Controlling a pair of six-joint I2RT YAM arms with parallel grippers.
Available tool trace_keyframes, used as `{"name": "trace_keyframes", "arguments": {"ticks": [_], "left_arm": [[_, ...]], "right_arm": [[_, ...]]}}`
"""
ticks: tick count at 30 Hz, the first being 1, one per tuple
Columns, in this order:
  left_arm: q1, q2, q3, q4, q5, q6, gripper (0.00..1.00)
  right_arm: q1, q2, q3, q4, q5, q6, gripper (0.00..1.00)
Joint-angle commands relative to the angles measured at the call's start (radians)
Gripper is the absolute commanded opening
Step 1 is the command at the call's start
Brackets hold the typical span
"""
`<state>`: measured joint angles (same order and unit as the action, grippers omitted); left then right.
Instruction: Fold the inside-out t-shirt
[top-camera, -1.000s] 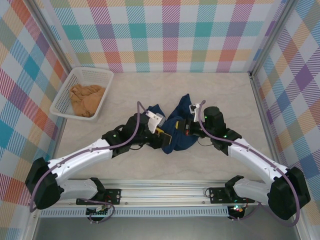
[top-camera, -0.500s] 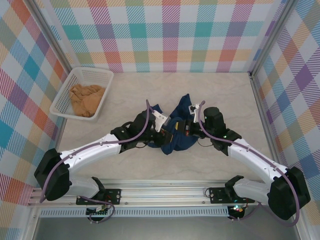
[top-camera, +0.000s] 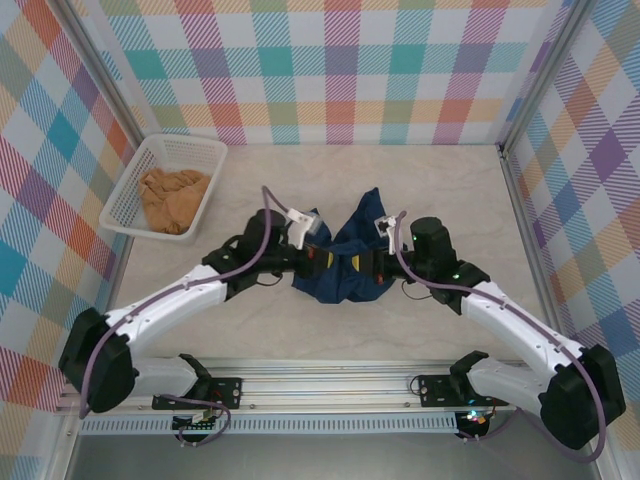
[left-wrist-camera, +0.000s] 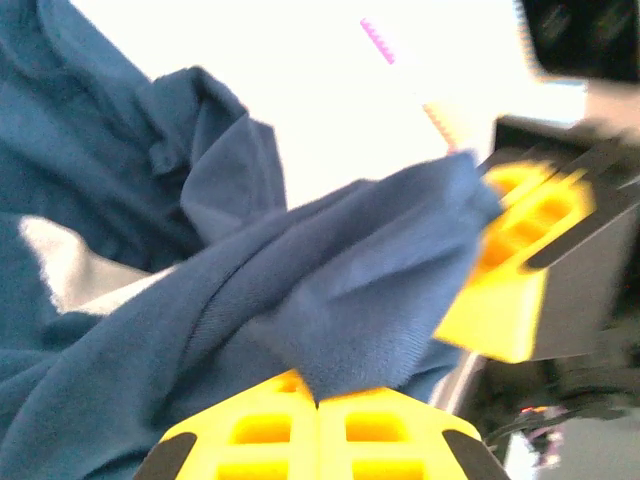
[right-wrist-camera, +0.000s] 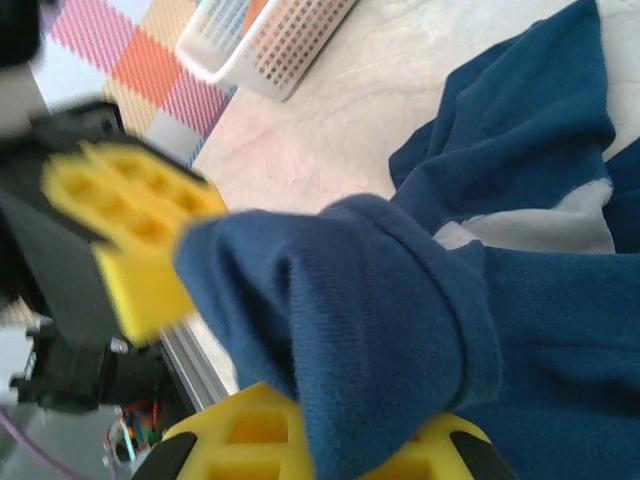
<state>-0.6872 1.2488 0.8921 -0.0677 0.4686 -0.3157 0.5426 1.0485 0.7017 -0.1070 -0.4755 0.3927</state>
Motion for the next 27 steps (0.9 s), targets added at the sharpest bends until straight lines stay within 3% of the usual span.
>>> {"name": "trace_keyframes", "arguments": {"ticks": [1, 8, 14, 18, 27], "left_arm": [[0.031, -0.086, -0.030, 0.115, 0.196, -0.109, 0.00], [0.094, -0.176, -0.095, 0.213, 0.311, -0.220, 0.00], [0.096, -0.168, -0.080, 0.184, 0.321, -0.210, 0.00], [0.095, -0.159, -0.067, 0.160, 0.317, -0.201, 0.00], [0.095, -0.154, -0.056, 0.144, 0.316, -0.195, 0.00]], "right_arm": [[-0.008, -0.025, 0.029, -0.074, -0.101, -0.179, 0.00], [-0.007, 0.003, 0.035, -0.049, -0.106, -0.167, 0.04], [0.019, 0.033, 0.027, 0.008, -0.159, -0.180, 0.36], [0.083, -0.001, 0.025, -0.020, -0.025, -0.264, 0.47], [0.200, 0.041, 0.049, -0.007, 0.257, -0.347, 0.57]]}}
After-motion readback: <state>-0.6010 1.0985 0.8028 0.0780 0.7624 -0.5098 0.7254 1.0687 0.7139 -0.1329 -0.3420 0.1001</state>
